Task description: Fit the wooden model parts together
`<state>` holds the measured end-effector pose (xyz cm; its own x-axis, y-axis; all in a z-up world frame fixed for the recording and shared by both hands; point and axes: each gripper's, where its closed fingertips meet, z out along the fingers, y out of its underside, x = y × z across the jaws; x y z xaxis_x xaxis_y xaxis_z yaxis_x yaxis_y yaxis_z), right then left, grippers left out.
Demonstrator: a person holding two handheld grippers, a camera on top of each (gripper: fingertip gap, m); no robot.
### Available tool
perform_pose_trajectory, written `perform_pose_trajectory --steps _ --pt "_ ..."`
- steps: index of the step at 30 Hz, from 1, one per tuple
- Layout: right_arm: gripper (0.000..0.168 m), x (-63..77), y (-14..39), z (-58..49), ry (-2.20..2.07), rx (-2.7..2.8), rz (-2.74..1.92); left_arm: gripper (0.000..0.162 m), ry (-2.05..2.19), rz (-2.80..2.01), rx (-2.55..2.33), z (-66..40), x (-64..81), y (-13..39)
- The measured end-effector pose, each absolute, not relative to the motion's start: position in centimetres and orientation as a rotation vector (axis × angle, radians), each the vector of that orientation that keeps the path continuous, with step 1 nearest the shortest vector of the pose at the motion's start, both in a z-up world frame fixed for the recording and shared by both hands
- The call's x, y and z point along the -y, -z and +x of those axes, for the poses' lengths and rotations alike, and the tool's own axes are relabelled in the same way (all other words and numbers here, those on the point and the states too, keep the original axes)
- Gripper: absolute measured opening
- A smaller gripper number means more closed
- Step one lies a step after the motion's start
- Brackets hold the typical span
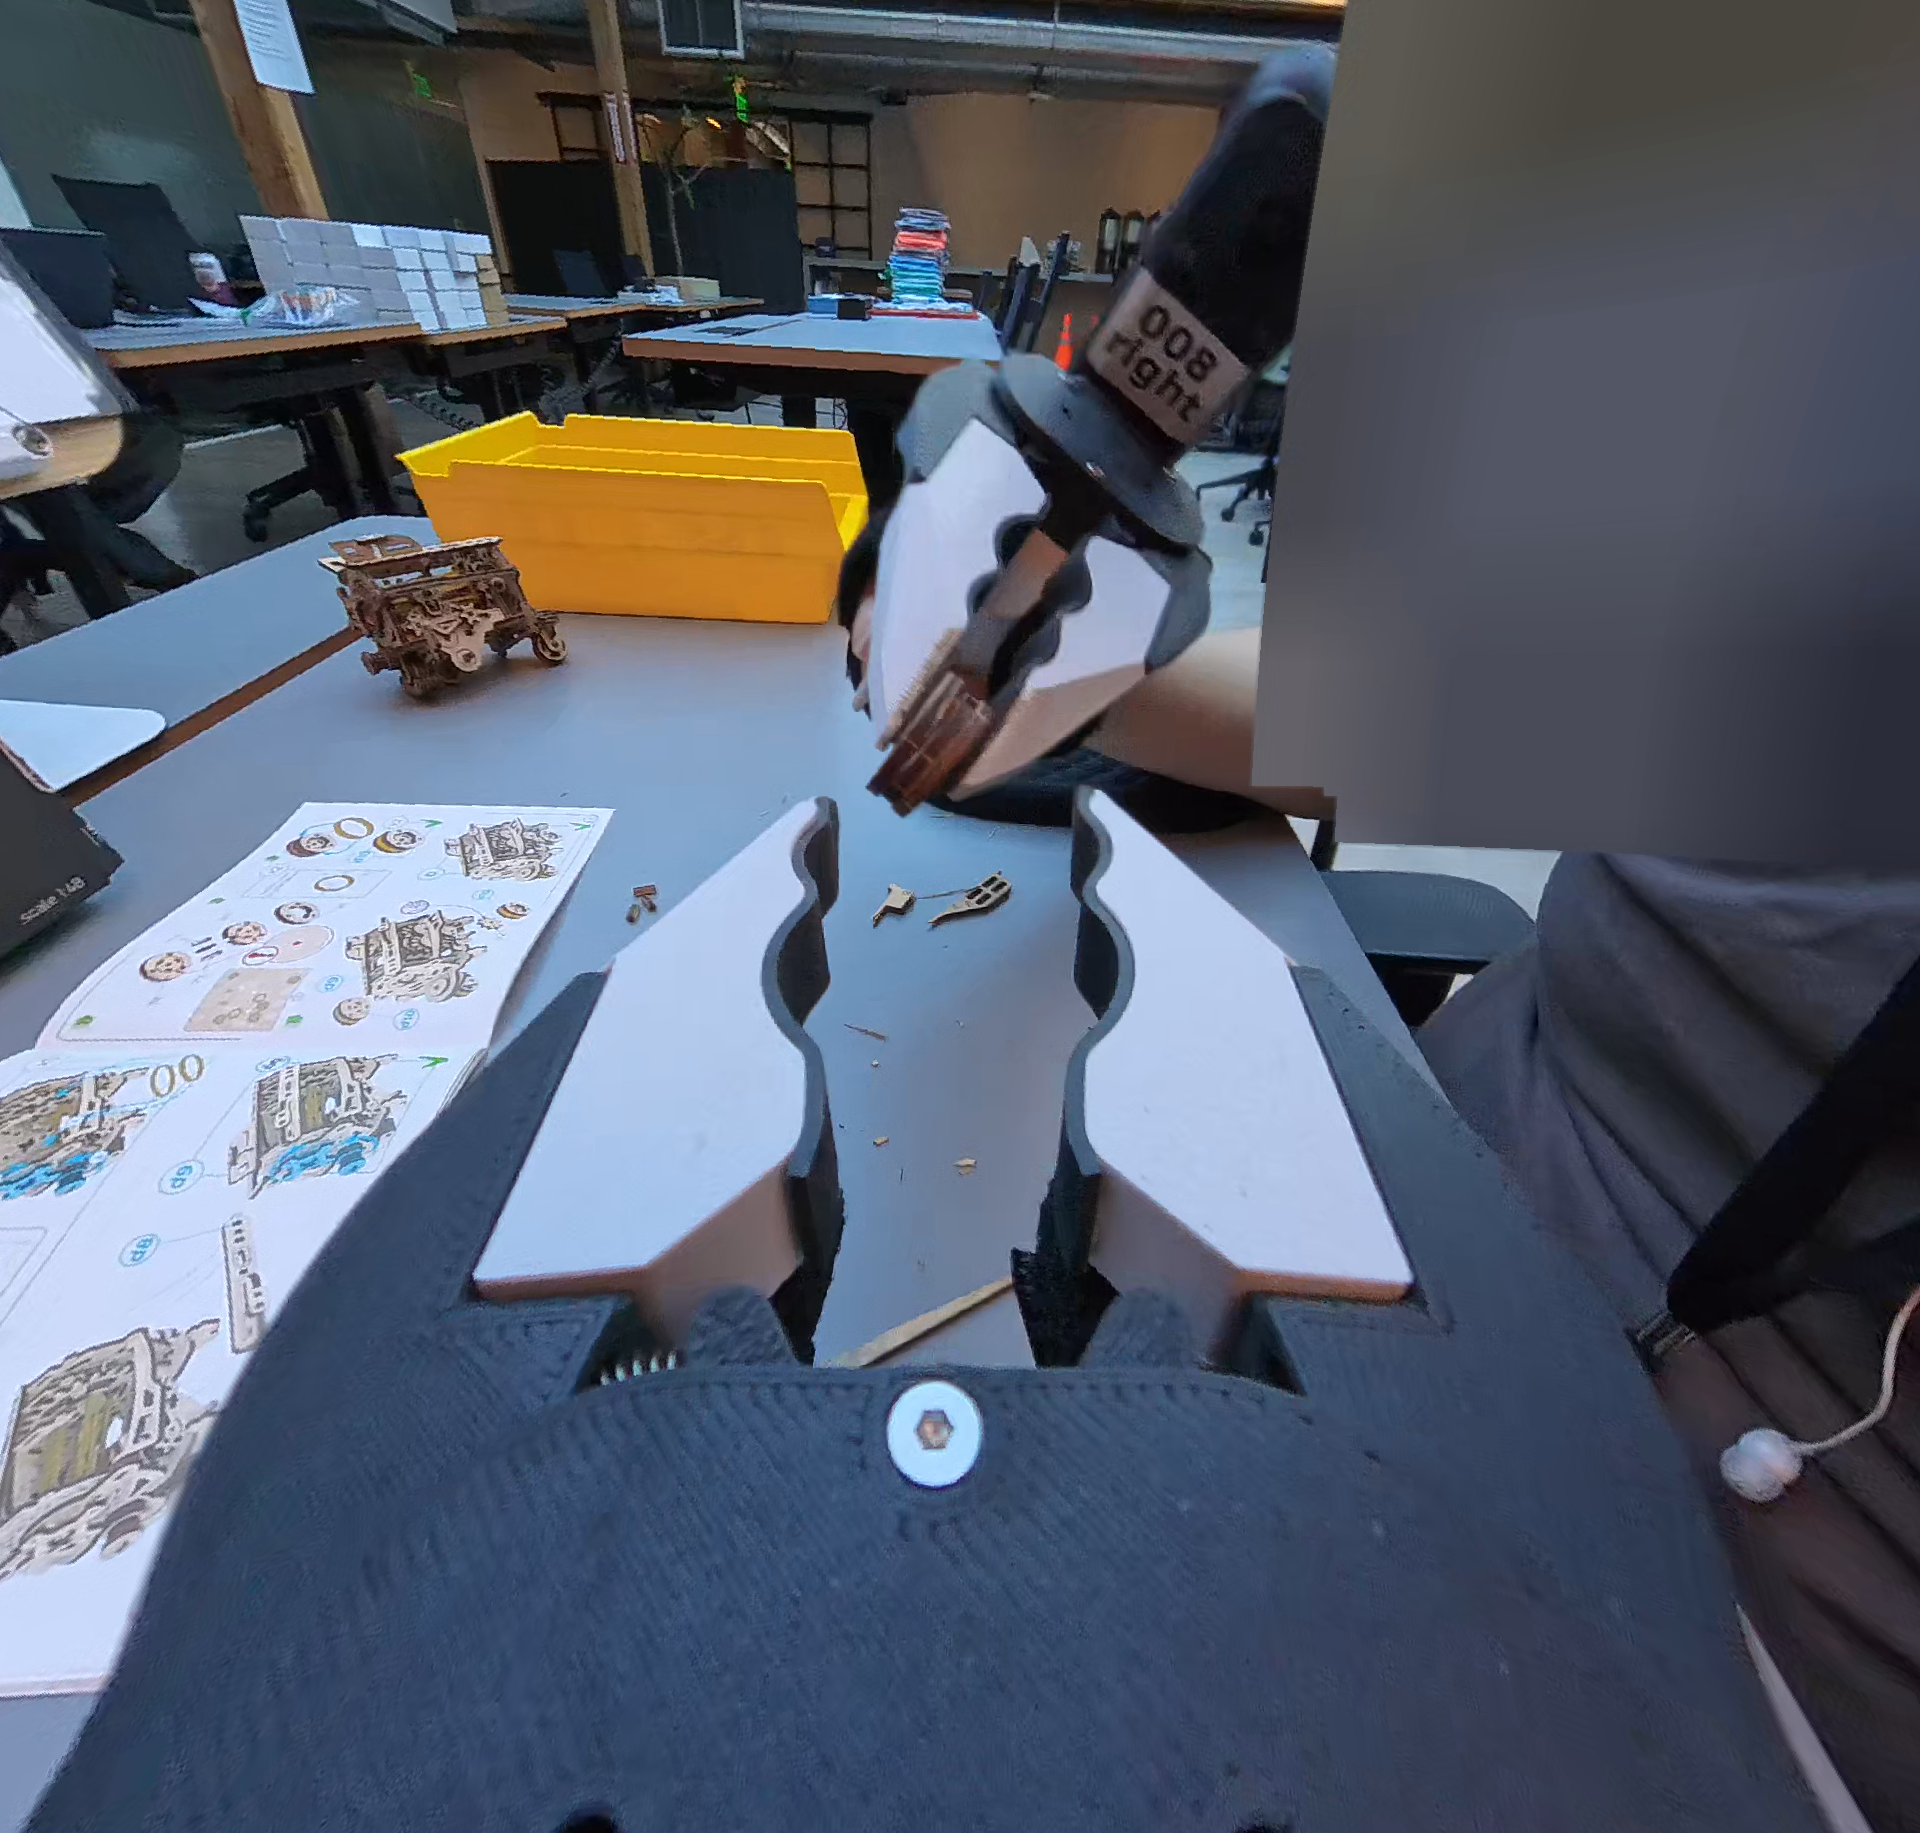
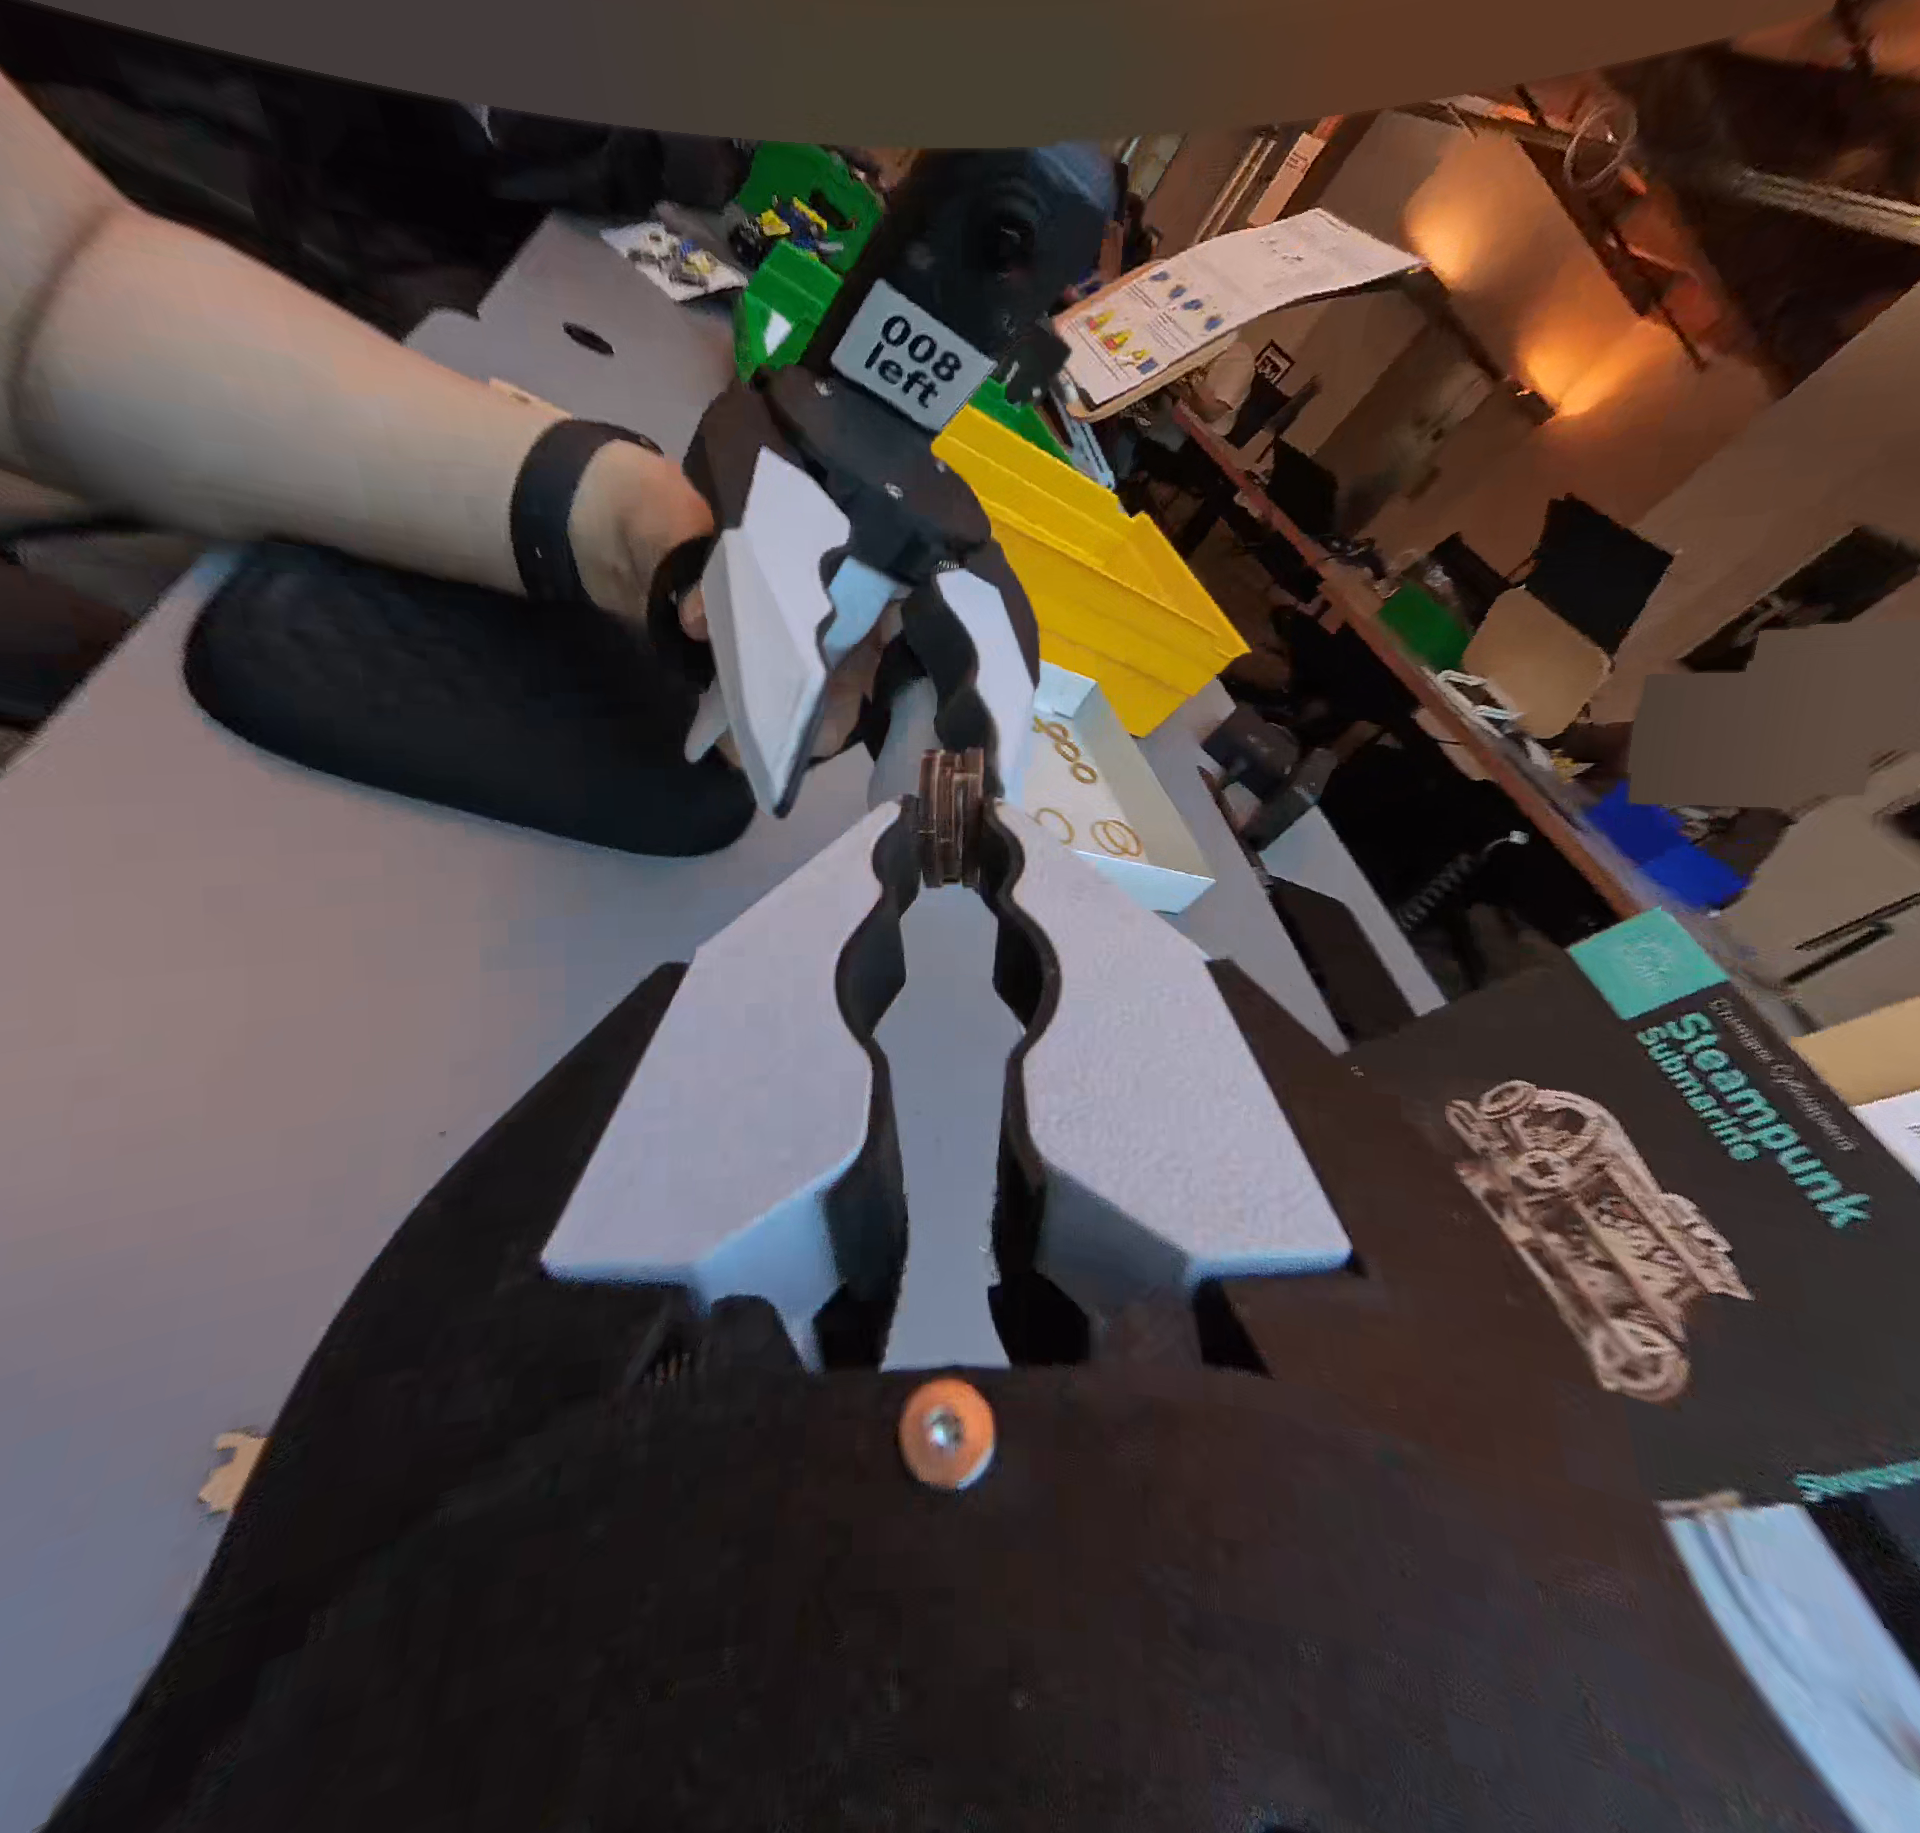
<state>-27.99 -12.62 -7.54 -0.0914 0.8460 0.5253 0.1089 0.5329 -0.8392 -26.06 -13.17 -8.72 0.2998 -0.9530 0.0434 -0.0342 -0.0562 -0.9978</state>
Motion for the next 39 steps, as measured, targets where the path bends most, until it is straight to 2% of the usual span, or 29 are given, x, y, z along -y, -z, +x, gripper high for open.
perform_pose_trajectory --steps 5,14,25,27,31,34,39 --pt "0.008 12.9 6.4 -27.1 -1.038 1.502 -0.926 0.031 0.892 -1.349 -0.988 -25.9 12.9 8.4" --pt "0.009 14.2 6.9 -27.1 -0.915 1.572 -0.781 0.019 0.57 -1.15 -1.103 -25.3 14.0 7.6" --pt "0.009 14.3 7.4 -27.0 -0.919 1.608 -0.801 0.016 0.527 -1.16 -1.148 -25.4 13.9 8.3" --pt "0.008 13.5 8.2 -27.4 -1.03 1.603 -0.956 0.019 0.531 -1.219 -1.168 -25.8 13.5 9.1" --pt "0.009 11.4 15.5 -27.7 -1.516 1.538 -1.77 0.019 0.657 -1.445 -1.207 -27.4 12.6 12.3" --pt "0.009 12.3 17.7 -27.6 -1.932 1.397 -2.095 0.02 0.739 -1.59 -1.165 -28.3 11.5 14.0" --pt "0.012 10.8 22.1 -26.9 -1.542 1.571 -2.212 0.019 0.776 -1.641 -1.156 -28.4 11.4 14.8"
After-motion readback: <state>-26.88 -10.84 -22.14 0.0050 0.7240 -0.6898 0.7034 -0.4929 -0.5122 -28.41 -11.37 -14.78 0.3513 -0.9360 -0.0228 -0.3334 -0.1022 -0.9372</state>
